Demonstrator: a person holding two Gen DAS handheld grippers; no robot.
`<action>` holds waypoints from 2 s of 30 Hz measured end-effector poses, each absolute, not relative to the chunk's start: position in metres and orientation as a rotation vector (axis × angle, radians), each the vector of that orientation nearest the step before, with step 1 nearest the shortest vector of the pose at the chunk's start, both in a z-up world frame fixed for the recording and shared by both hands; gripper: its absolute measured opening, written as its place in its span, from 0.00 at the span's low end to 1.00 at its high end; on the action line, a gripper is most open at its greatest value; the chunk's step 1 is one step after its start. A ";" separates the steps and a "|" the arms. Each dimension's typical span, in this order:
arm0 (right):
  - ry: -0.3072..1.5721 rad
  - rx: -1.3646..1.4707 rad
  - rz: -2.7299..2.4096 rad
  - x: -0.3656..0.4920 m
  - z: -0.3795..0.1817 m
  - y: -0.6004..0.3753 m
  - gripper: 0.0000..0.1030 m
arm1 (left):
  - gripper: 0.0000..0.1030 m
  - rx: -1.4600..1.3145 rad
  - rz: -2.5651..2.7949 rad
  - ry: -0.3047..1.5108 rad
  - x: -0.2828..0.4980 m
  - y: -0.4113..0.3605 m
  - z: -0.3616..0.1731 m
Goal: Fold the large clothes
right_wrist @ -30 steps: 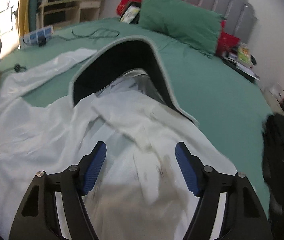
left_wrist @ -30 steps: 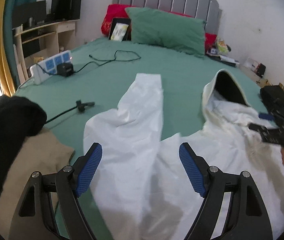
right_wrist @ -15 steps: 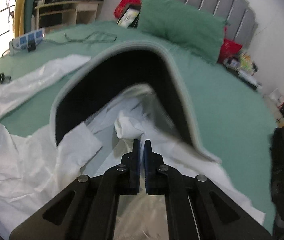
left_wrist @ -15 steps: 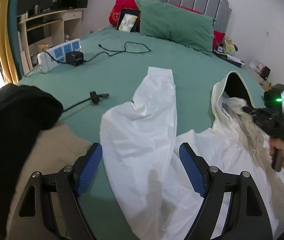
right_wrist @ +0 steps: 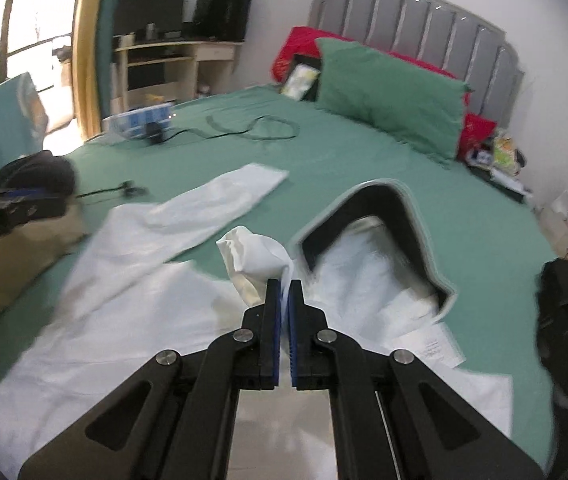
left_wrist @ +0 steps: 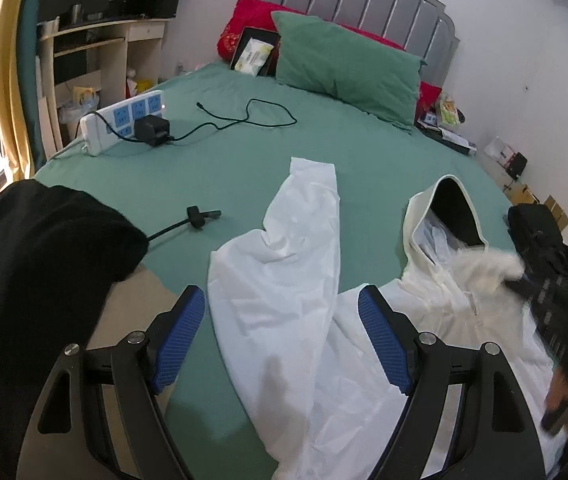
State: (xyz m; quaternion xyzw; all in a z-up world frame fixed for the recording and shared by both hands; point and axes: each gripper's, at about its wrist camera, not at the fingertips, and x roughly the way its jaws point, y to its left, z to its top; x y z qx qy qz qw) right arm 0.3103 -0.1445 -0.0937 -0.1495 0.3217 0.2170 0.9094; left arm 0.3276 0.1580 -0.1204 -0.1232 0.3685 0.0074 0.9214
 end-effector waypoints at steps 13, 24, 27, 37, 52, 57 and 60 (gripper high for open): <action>1.002 -0.328 0.543 0.290 -0.187 -0.096 0.10 | 0.80 -0.189 0.068 0.838 0.343 0.173 -0.148; 0.786 -0.197 0.583 0.329 -0.120 -0.082 0.78 | 0.80 -0.280 0.064 0.835 0.355 0.202 -0.142; 0.788 -0.166 0.612 0.369 -0.123 -0.067 0.78 | 0.80 -0.287 0.067 0.829 0.355 0.208 -0.142; 1.055 0.033 0.658 0.489 -0.203 -0.028 0.71 | 0.80 -0.278 0.077 0.840 0.364 0.221 -0.148; 0.689 -0.301 0.415 0.326 -0.085 -0.075 0.03 | 0.80 -0.299 -0.044 0.875 0.354 0.187 -0.143; 0.830 -0.203 0.340 0.273 -0.120 -0.120 0.05 | 0.80 -0.188 -0.111 0.945 0.354 0.146 -0.160; 0.948 -0.103 0.377 0.253 -0.148 -0.146 0.11 | 0.80 -0.158 -0.114 0.990 0.353 0.133 -0.172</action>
